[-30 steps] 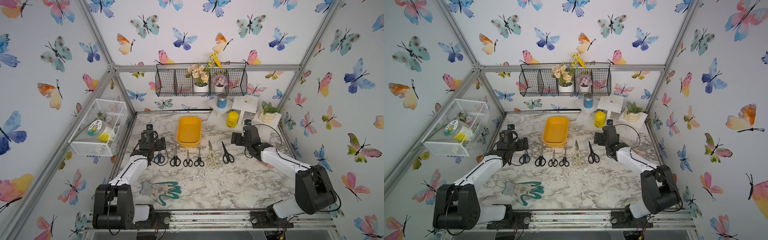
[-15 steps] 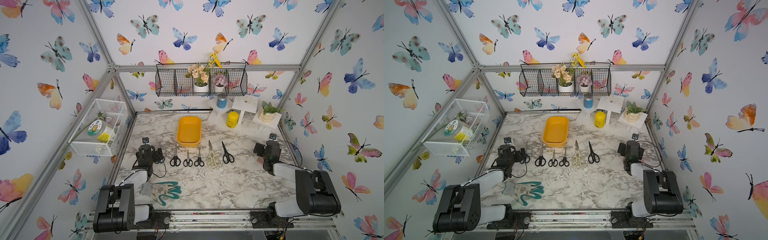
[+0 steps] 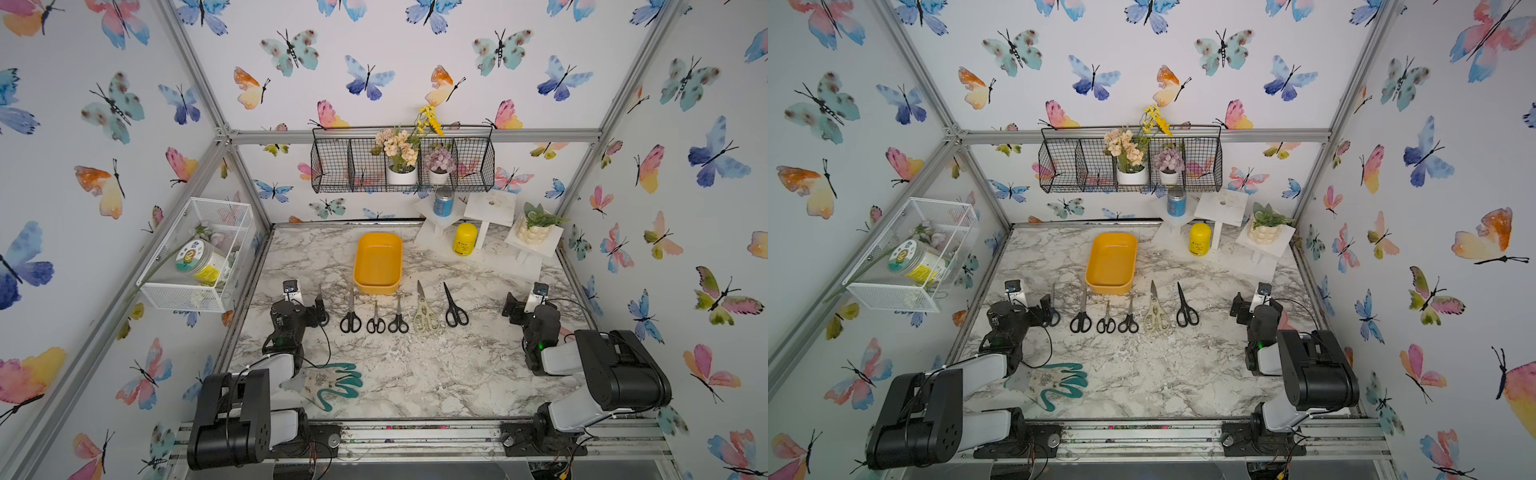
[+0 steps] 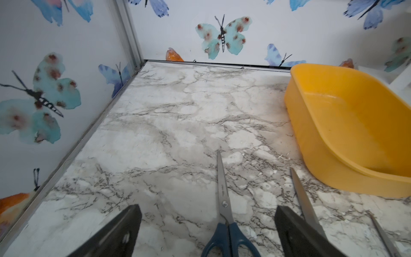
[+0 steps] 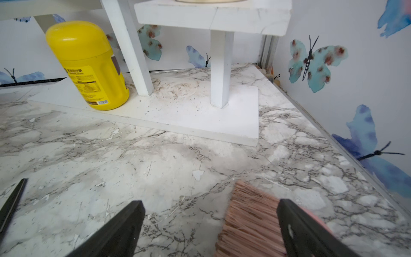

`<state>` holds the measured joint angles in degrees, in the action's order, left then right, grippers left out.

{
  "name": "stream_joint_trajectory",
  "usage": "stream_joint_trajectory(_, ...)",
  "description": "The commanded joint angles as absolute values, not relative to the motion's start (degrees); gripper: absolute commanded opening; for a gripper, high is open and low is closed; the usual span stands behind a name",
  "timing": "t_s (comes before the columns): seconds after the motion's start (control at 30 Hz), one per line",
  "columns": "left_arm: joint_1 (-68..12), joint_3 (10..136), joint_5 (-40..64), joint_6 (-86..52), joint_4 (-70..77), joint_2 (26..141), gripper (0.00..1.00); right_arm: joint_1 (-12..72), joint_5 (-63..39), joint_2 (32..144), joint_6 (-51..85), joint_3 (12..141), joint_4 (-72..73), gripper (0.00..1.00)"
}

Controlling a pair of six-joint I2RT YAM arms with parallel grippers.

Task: Take the scissors out of the storage box
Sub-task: Reset both arms

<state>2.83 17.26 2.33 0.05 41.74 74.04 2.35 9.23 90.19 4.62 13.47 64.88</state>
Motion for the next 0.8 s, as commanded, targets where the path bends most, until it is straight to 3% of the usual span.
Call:
stream_joint_trajectory(0.0,3.1,16.0,9.6,-0.6,50.0,75.0,0.99,2.5,6.9,89.5,3.5,13.7,68.5,0.99)
stream_joint_trajectory(0.23,2.0,13.6,5.3,-0.6,57.2,78.8,0.99,2.6,6.9,89.7,3.5,14.0,68.2,0.99)
stream_joint_trajectory(0.33,0.1,10.0,3.0,0.3,69.1,82.9,0.99,2.6,6.9,89.8,3.3,13.9,68.8,0.99)
stream_joint_trajectory(0.43,0.1,12.3,3.0,0.4,60.9,80.6,0.99,2.6,6.9,89.8,3.3,13.9,68.7,0.99)
stream_joint_trajectory(0.77,0.0,11.8,2.9,0.4,62.2,80.8,0.99,2.6,6.9,89.7,3.3,13.9,68.8,0.99)
